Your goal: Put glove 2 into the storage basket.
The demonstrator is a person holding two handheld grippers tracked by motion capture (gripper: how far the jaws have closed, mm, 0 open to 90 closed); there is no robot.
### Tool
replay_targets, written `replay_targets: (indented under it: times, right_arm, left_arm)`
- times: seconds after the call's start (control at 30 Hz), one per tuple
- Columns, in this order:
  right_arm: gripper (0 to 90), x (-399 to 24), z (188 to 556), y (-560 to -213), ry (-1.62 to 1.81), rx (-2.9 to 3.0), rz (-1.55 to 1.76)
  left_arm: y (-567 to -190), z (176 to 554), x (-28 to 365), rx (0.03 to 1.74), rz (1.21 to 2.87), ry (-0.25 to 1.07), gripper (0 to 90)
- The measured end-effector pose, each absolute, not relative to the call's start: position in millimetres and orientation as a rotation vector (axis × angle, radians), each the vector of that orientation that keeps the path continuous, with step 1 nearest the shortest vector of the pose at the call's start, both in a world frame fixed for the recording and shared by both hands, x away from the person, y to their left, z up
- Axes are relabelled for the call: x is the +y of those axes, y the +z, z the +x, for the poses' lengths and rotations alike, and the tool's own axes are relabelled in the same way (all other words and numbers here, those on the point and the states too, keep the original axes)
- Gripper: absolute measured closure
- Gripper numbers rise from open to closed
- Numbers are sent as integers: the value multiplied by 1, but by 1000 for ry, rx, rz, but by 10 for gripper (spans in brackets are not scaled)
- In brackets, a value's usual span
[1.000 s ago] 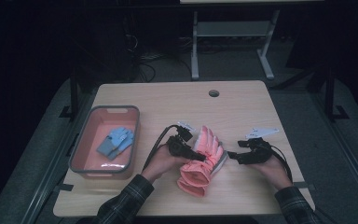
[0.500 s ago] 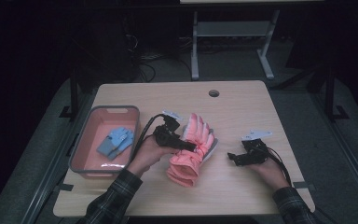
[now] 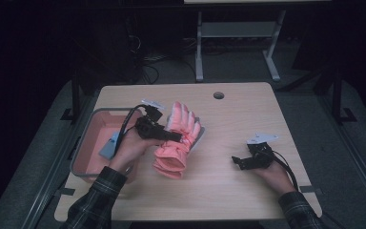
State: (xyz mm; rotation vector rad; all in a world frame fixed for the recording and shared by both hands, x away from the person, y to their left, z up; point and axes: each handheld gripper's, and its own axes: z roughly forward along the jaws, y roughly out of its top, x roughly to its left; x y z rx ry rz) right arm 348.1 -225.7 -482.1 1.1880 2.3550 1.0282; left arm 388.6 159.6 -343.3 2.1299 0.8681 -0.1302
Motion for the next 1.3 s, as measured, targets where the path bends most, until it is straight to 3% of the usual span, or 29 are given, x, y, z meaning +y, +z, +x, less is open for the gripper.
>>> replay_targets:
  times: [0.57, 0.87, 1.3]
  right_arm:
    - [121, -226, 349, -482, 1027, 2352, 1190]
    - [121, -225, 349, -482, 1025, 2347, 1195]
    - [121, -225, 349, -482, 1025, 2345, 1196]
  left_arm:
    - [-302, 389, 272, 1046, 2019, -8, 607]
    - [-319, 393, 327, 1191, 2015, 32, 605]
    - [-378, 407, 341, 1300, 2079, -45, 591]
